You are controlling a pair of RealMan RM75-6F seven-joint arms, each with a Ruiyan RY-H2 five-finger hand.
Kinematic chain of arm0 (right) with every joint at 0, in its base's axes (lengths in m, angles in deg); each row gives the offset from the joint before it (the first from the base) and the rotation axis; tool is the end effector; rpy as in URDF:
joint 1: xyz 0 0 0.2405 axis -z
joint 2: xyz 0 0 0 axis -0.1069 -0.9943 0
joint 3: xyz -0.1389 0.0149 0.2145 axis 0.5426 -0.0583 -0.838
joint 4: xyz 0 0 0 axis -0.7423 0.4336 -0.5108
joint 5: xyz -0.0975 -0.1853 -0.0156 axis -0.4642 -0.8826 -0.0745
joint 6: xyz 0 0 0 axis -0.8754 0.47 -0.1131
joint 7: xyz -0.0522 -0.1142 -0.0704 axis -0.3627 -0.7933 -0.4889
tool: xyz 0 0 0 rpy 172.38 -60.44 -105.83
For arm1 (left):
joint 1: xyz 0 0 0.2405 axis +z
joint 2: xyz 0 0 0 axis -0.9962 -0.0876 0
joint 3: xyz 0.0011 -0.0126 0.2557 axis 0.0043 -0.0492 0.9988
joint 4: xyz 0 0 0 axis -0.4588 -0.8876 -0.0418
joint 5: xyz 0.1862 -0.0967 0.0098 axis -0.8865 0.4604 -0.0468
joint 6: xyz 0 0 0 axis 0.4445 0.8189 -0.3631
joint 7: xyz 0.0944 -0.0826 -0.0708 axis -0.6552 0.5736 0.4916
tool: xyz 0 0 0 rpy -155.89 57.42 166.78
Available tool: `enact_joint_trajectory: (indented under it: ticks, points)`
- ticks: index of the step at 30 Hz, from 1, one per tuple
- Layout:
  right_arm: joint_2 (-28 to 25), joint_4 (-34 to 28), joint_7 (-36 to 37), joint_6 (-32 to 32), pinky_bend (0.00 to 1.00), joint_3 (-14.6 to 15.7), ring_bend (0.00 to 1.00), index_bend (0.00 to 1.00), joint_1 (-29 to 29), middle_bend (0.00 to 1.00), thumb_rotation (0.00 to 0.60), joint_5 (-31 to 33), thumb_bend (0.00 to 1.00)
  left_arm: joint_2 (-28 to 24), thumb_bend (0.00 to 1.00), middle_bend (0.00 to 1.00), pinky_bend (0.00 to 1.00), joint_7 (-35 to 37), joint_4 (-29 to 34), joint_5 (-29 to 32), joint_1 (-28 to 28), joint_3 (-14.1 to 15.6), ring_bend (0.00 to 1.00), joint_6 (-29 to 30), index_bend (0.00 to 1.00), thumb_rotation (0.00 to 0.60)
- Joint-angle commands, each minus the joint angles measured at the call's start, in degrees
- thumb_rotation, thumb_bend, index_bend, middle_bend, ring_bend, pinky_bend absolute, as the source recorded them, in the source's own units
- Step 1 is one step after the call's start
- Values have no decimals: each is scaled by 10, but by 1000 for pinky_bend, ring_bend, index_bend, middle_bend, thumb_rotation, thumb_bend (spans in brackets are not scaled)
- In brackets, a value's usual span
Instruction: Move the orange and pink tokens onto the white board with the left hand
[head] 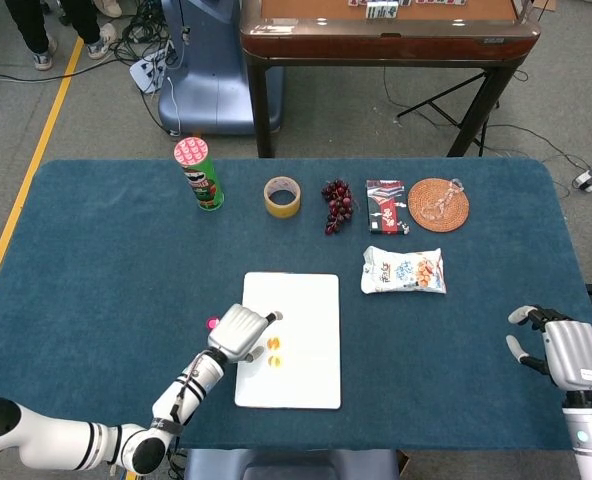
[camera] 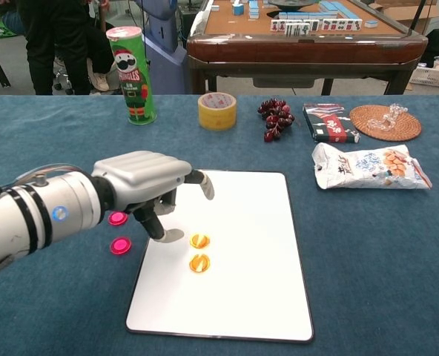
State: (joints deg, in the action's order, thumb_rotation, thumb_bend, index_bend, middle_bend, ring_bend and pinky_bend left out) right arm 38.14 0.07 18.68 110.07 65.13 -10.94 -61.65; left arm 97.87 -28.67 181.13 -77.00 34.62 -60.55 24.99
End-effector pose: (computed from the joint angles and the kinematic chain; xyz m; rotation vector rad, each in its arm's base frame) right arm -0.3337 -0.1876 0.1393 1.3348 -0.9394 0.9673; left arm -0.0894 0.2867 -0.0681 -2.1192 -0.8420 -0.8132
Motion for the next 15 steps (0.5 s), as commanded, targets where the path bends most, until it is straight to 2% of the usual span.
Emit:
enact_joint_trajectory:
  ticks: [1,7,15]
  points:
    - [-1,-1,-1,0,611,-1,500,469,-1,499,600,0,251,-26,342,1000,1000,9,27,-21,18,15,1000,16,360,600]
    - [-2,-6,-4,-1,611,-1,500,469,-3,499,600,-3,251,-65,342,1000,1000,22,69,-38,41,39,1000,20,422,600]
    - [-6,-17,-13,0,611,-2,500,469,-6,499,600,-6,251,-75,341,1000,1000,24,74,-82,62,60,1000,29,438,600]
